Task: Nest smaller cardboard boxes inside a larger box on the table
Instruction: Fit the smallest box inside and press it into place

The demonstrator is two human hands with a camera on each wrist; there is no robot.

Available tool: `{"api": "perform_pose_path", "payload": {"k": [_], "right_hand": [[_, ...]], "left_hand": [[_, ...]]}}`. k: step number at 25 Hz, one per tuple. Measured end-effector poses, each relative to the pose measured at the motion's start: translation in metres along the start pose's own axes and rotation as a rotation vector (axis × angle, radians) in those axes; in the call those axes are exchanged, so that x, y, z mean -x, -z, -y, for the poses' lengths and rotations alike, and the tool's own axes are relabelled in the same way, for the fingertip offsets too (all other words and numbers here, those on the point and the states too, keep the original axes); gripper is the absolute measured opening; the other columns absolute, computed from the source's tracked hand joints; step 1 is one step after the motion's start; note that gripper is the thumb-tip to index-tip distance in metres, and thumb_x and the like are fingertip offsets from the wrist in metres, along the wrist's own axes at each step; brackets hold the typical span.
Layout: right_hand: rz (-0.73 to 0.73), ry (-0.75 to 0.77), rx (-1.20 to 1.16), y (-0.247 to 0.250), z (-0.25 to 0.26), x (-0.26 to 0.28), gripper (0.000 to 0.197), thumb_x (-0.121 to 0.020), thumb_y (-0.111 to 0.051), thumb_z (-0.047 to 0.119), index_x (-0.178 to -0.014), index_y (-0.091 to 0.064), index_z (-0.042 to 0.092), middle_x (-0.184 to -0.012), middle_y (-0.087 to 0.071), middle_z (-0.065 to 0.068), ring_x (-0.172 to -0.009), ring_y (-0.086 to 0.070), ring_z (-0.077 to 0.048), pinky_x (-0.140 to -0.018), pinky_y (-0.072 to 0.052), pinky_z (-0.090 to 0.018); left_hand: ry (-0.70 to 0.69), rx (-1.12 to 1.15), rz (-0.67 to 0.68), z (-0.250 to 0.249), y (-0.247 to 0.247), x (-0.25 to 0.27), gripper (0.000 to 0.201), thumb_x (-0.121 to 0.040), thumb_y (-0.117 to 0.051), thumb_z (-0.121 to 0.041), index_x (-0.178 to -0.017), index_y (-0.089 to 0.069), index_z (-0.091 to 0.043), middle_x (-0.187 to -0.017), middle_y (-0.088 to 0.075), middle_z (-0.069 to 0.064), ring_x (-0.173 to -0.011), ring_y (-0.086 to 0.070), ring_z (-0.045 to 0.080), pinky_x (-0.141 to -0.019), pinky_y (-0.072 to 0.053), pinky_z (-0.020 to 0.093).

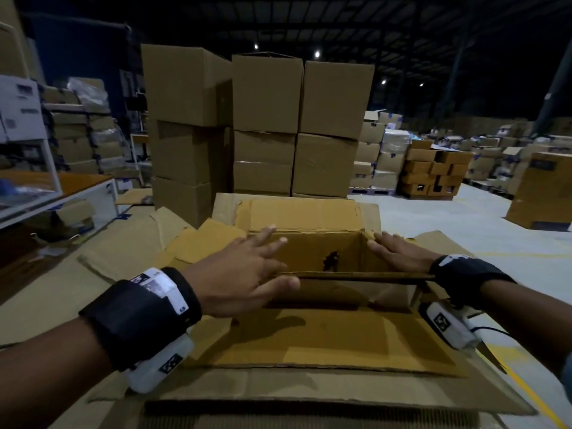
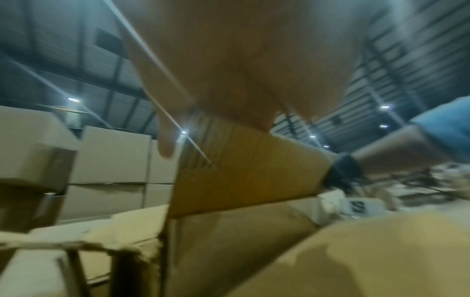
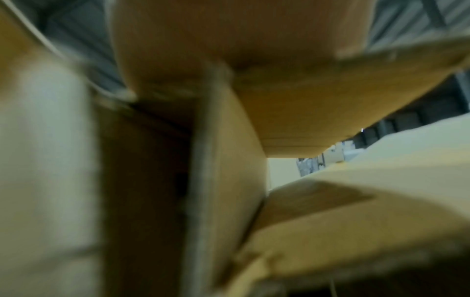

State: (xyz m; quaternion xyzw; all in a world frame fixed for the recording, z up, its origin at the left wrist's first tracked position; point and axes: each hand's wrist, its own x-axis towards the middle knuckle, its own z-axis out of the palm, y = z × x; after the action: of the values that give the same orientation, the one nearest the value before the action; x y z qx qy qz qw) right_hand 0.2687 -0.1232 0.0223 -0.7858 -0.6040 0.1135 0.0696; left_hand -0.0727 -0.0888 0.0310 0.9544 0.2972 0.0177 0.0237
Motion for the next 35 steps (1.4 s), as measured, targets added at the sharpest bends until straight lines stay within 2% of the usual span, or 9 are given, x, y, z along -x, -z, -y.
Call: {"api": "perform_pose_path", "payload": {"k": [2,5,9,12,18,22,25,29,35], "right_hand": [[0.024,-0.014,0.003,-0.008,-0.014,-0.008,0.088,-0.089,-0.013,0.075,-0.157,-0.017,0.018,-0.165,-0.012,-0.008,-0.15,-0.012,-0.028,-0.12,-0.012,-0.046],[0.115,-0.029,-0.051,-0.009,-0.021,0.003,0.09,-0.087,-0.015,0.074,-0.158,0.003,0.021,-0.166,0.012,-0.001,-0.152,0.009,-0.02,-0.121,0.003,-0.042],[0.133,-0.021,-0.132,-0.009,-0.025,0.018,0.089,-0.089,-0.015,0.072,-0.158,0.007,0.02,-0.165,0.015,0.001,-0.151,0.011,-0.016,-0.12,0.005,-0.039],[0.067,0.043,-0.064,-0.017,-0.018,0.03,0.101,-0.079,-0.016,0.084,-0.158,0.006,0.024,-0.166,0.013,-0.002,-0.153,0.006,-0.02,-0.123,-0.001,-0.045],[-0.003,0.138,0.279,-0.037,-0.008,0.033,0.116,-0.057,-0.014,0.103,-0.154,0.009,0.043,-0.164,0.02,0.003,-0.152,0.01,-0.03,-0.114,-0.011,-0.07],[-0.034,0.139,0.304,-0.04,-0.013,0.032,0.108,-0.059,-0.014,0.102,-0.152,-0.002,0.049,-0.165,0.016,0.002,-0.152,0.009,-0.031,-0.113,-0.011,-0.071],[-0.029,0.136,0.296,-0.041,-0.013,0.032,0.11,-0.054,-0.011,0.104,-0.151,-0.006,0.051,-0.166,0.012,0.001,-0.152,0.006,-0.032,-0.114,-0.013,-0.07],[-0.046,0.128,0.257,-0.04,-0.013,0.031,0.114,-0.048,-0.012,0.107,-0.149,-0.009,0.055,-0.166,0.007,0.002,-0.151,0.0,-0.035,-0.114,-0.019,-0.067],[-0.085,0.156,0.232,-0.043,-0.018,0.03,0.107,-0.055,-0.016,0.104,-0.149,-0.012,0.055,-0.166,0.005,0.002,-0.15,-0.007,-0.038,-0.113,-0.025,-0.065]], "left_hand": [[0.008,0.053,0.174,-0.009,-0.007,0.008,0.082,-0.09,-0.015,-0.075,-0.158,-0.012,-0.03,-0.164,0.01,-0.011,-0.146,0.022,0.007,-0.121,0.004,0.041],[0.006,-0.022,0.322,-0.015,-0.016,0.014,0.088,-0.088,-0.015,-0.079,-0.153,0.02,-0.032,-0.157,0.031,-0.011,-0.143,0.03,0.009,-0.119,0.014,0.041],[-0.006,-0.134,0.413,-0.025,-0.027,0.014,0.093,-0.086,-0.013,-0.083,-0.147,0.033,-0.03,-0.146,0.05,-0.007,-0.135,0.046,0.014,-0.114,0.025,0.048],[0.003,-0.187,0.424,-0.03,-0.04,0.014,0.095,-0.084,-0.011,-0.085,-0.144,0.037,-0.029,-0.139,0.057,-0.006,-0.127,0.054,0.015,-0.109,0.032,0.046],[0.024,-0.115,0.347,-0.024,-0.049,0.009,0.083,-0.088,-0.007,-0.079,-0.145,0.034,-0.034,-0.142,0.054,-0.01,-0.129,0.052,0.011,-0.11,0.031,0.044],[0.086,-0.03,0.178,-0.017,-0.038,-0.008,0.089,-0.08,0.004,-0.083,-0.151,0.023,-0.031,-0.155,0.035,-0.009,-0.142,0.034,0.011,-0.117,0.021,0.045],[0.209,-0.05,0.075,0.003,-0.031,-0.032,0.102,-0.074,0.013,-0.086,-0.157,0.007,-0.026,-0.163,0.018,-0.002,-0.148,0.023,0.018,-0.12,0.01,0.054],[0.332,-0.057,0.087,0.021,-0.038,-0.047,0.082,-0.086,-0.013,-0.081,-0.156,-0.012,-0.038,-0.166,0.01,0.0,-0.15,0.016,0.032,-0.114,0.004,0.069],[0.349,-0.049,0.089,0.017,-0.04,-0.049,0.089,-0.079,-0.025,-0.088,-0.154,-0.017,-0.04,-0.165,0.014,-0.006,-0.151,0.015,0.029,-0.107,-0.005,0.079]]}}
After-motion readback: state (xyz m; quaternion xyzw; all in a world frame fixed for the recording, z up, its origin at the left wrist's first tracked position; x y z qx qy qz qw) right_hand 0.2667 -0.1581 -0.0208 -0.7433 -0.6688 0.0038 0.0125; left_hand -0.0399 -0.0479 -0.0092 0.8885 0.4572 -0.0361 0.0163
